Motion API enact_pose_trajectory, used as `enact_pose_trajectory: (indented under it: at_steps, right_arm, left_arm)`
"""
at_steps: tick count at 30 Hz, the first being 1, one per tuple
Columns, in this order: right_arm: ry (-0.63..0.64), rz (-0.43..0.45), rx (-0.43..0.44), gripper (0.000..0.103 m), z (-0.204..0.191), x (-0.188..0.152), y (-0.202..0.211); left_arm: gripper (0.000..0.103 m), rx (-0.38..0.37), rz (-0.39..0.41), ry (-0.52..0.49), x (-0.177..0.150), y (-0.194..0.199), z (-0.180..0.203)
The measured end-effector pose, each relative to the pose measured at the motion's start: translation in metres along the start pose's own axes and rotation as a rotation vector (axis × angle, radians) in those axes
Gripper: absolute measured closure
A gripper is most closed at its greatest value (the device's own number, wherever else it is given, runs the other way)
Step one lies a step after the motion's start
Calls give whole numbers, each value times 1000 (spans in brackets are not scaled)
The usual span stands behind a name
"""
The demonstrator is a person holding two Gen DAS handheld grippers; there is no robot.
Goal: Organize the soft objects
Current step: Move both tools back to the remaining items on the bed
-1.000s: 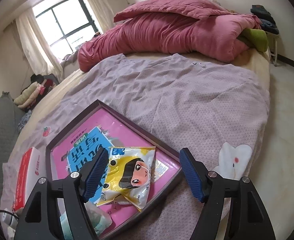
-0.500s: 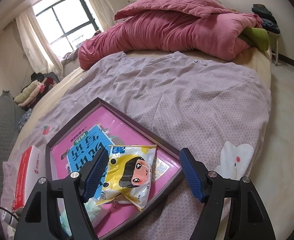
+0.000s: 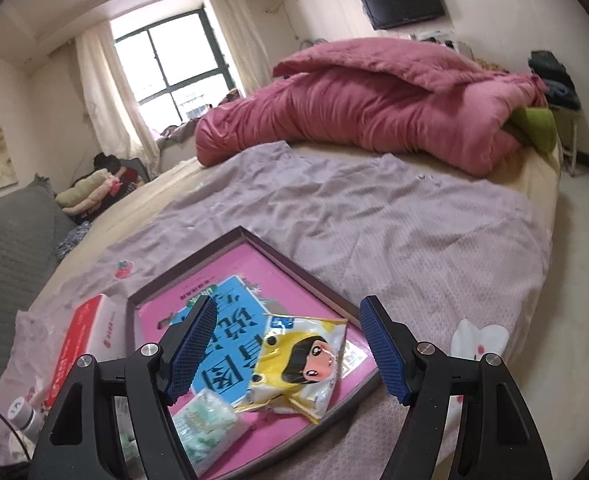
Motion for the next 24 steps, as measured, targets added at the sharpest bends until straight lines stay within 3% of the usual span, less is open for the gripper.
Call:
enact_pose_trajectory:
  at_steps: [7,12,24]
  right_arm:
    - [24,-23,35,28,-23,-8,23]
    - [10,-49,75,28,-41,-17,44]
    - [81,-102,201,28,-103,-40,88]
  left_arm:
    - [41,67,75,21,-5,44,-28]
    - [40,75,110,70,-12,70,-51]
    - [40,181,196,195,-48,142,-138]
Point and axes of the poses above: each gripper's, at about its wrist camera, not at the fingertips, and y roughly against the way its jaws point, z to its right, x to its top, the point moved 6 cm from there along -y, roughly the way its jaws point, and after that the axes turned 6 degrees about -y, right-handed, at the moved point
